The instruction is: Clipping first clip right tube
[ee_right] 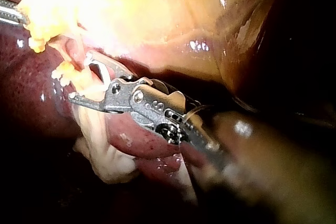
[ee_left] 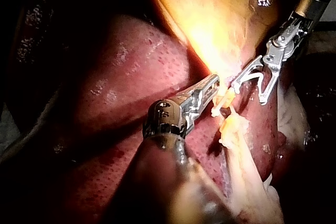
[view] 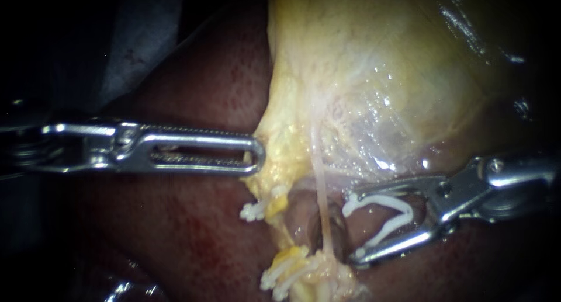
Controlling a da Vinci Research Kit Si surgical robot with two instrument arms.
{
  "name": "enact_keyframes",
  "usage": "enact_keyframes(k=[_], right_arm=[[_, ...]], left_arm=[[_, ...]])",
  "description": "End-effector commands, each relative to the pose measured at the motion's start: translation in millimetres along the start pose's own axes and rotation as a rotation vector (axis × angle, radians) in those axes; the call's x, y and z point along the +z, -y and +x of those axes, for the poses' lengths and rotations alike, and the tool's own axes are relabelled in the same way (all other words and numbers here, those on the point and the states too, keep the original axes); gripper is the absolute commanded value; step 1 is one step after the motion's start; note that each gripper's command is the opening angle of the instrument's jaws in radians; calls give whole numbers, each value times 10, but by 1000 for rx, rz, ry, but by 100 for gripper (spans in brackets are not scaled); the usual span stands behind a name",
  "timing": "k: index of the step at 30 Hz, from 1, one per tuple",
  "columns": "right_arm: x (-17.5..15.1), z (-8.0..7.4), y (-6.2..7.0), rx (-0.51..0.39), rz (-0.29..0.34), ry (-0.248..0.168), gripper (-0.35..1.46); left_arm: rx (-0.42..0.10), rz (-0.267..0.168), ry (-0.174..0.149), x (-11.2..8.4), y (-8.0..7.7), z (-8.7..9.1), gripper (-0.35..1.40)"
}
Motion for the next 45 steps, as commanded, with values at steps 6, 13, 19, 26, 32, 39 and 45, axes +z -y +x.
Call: enact_keyframes(k=[6,13,19,26,32,39,45], right_arm=[[3,-2,-5,2,1,1,57],[7,-9,-10,16,4,4,57],[12,-16,-15,23,7,7,57],[19,-19,-20,27,6,8,57],[22,-21,-23,25,10,11,57],[33,-24,-26,34,13,15,57],[45,-23,-28,36,17,19,57]], left_arm=[[0,0,0,0,1,0,-35],[0,0,0,0,2,0,-35],[-1,0,0,0,3,1,-35],[-1,0,0,-1,3,0,-35],[-1,0,1,0,3,0,-35],[-1,0,0,-1,4,0,-35],[-1,0,0,-1,4,0,-35]])
